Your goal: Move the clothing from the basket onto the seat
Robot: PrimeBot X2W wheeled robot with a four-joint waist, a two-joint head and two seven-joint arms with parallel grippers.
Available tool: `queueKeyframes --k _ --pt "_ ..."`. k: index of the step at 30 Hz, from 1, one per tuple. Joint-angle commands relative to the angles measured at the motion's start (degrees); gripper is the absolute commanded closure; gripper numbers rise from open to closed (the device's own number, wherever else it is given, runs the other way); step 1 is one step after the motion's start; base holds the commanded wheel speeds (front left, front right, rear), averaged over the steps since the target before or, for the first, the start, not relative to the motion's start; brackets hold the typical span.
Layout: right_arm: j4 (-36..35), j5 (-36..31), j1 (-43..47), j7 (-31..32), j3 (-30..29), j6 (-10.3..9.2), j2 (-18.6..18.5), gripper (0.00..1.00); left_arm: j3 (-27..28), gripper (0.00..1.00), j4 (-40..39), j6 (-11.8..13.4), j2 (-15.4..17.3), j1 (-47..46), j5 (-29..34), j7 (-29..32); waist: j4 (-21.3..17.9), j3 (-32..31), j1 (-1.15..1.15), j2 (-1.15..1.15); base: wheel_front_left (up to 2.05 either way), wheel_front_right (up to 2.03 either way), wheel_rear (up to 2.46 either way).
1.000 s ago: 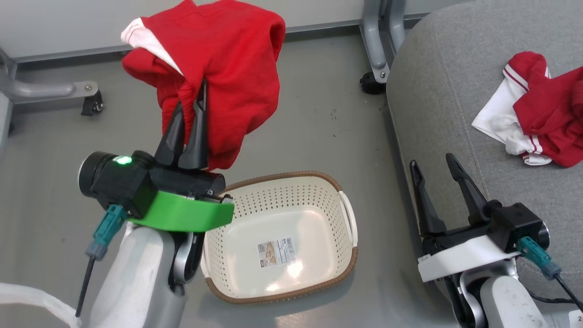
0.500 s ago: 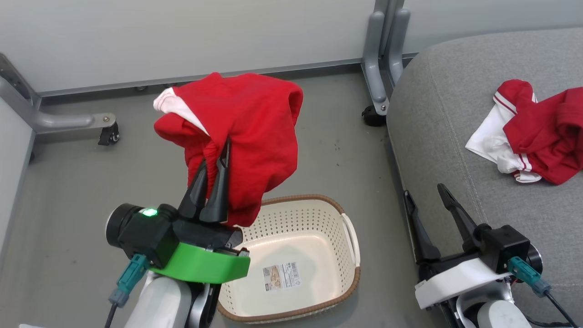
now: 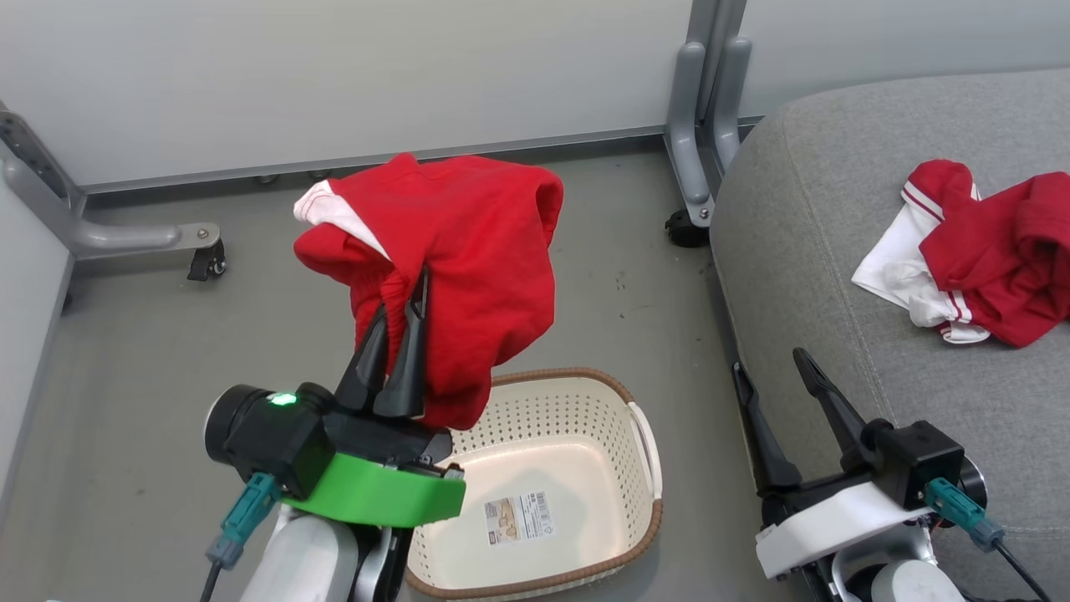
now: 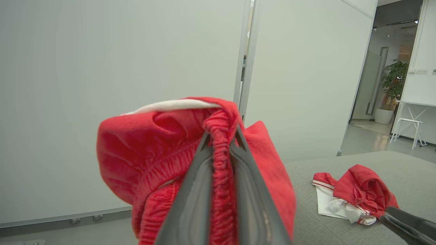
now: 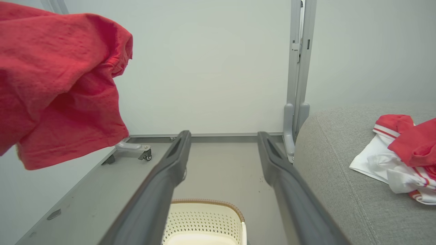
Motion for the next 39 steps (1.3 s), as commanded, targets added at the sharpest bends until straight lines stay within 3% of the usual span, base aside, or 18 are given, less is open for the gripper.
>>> queueKeyframes --k 1,11,19,21,25,39 --pt "-0.1 0.2 0.8 0.3 0.1 -0.03 -0.2 0.00 0.0 1.00 0.2 -0.2 0.0 1.0 -0.6 0.0 0.0 0.0 0.00 0.00 0.00 0.00 0.00" --pt "0.5 0.5 -1.1 0.8 3.8 -0.03 -0.2 0.00 -0.2 1.00 0.4 -0.4 -0.1 0.4 -0.4 0.0 0.2 0.3 0.00 0.00 0.00 0.00 0.00" --pt "2.5 5.1 -7.8 1.6 19.6 -0.03 -2.0 0.00 -0.8 1.00 1.0 -0.7 -0.2 -0.6 -0.4 0.0 0.7 1.1 0.00 0.00 0.00 0.00 0.00" --pt "3.7 7.9 -11.1 1.4 26.6 -0.03 -2.3 0.00 -1.2 1.00 1.4 -0.8 -0.3 -0.9 -0.7 0.0 1.0 1.3 0.00 0.00 0.00 0.00 0.00" --pt "6.2 10.0 -15.3 0.3 31.7 -0.03 -2.4 0.00 -1.8 1.00 1.9 -0.9 -0.5 -1.5 -0.8 0.0 1.7 1.4 0.00 0.00 0.00 0.00 0.00" --pt "20.4 14.9 -28.1 -4.3 36.8 -0.03 -0.5 0.00 -4.1 1.00 2.9 -1.4 -0.8 -1.2 -1.0 0.3 3.0 0.6 0.00 0.00 0.00 0.00 0.00"
